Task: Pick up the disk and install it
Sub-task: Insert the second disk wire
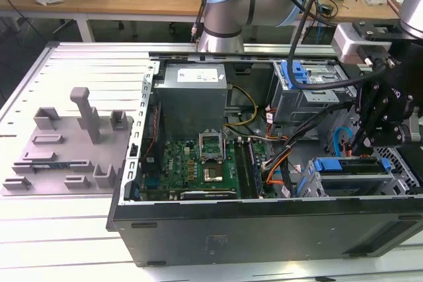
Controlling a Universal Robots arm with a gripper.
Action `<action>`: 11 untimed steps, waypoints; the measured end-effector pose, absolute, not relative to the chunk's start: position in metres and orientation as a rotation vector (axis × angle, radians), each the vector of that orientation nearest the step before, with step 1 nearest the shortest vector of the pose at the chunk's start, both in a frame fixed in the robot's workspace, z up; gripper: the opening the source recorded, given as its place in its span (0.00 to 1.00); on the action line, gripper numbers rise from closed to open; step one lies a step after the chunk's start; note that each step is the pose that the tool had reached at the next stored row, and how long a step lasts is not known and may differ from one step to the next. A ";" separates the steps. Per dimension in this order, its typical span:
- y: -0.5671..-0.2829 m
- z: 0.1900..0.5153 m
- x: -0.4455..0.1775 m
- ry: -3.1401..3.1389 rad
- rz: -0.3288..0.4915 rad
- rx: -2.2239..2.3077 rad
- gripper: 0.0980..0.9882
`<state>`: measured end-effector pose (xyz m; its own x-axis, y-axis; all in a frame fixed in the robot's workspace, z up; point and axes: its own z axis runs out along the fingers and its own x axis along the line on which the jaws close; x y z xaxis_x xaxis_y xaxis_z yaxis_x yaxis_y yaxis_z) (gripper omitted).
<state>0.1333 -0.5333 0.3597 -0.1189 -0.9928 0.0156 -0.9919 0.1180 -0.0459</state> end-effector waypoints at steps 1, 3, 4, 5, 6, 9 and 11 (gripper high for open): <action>-0.534 0.359 0.133 2.331 -0.072 -2.069 0.07; -0.535 0.359 0.131 2.322 -0.075 -2.062 0.07; -0.535 0.358 0.131 2.319 -0.075 -2.060 0.07; -0.535 0.358 0.130 2.317 -0.076 -2.058 0.07; -0.536 0.358 0.130 2.314 -0.076 -2.056 0.07; -0.536 0.357 0.129 2.306 -0.077 -2.051 0.07; -0.536 0.356 0.128 2.302 -0.077 -2.049 0.07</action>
<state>0.1279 -0.5364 0.3561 -0.1154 -0.9933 -0.0105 -0.9903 0.1159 -0.0760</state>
